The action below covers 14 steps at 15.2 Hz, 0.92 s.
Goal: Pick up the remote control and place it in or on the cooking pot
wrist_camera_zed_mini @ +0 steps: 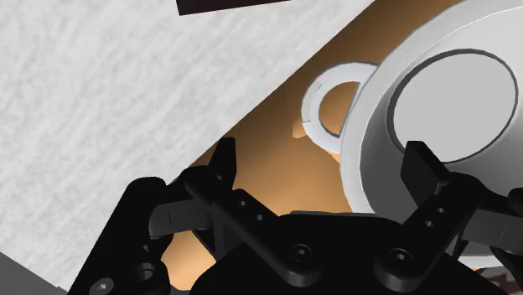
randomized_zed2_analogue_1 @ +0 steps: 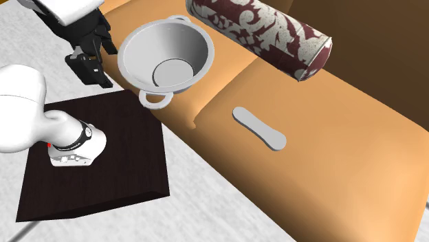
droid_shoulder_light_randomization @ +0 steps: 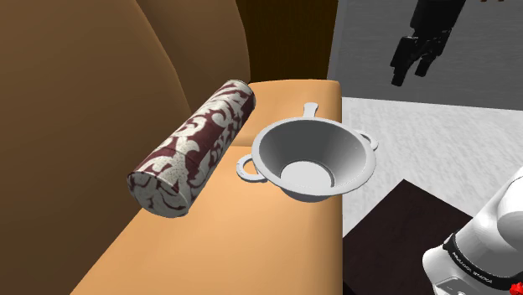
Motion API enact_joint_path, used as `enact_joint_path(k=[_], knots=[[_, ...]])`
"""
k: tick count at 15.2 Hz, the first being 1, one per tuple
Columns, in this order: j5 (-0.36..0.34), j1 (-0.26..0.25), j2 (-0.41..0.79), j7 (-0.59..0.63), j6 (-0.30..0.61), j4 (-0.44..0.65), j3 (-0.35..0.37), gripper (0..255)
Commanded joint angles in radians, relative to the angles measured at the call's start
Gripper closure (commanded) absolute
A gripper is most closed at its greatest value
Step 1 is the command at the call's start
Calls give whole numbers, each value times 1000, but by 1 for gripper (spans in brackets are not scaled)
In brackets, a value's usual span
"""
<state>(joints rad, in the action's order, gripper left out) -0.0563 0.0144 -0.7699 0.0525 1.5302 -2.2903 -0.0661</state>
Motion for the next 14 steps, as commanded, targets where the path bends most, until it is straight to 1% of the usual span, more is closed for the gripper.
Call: enact_joint_path(k=[1, 7, 14], knots=[[0, 0, 0, 0, 0, 0, 0, 0], [20, 23, 190, 128, 167, 16, 32, 0], [26, 50, 440, 268, 325, 100, 55, 0]])
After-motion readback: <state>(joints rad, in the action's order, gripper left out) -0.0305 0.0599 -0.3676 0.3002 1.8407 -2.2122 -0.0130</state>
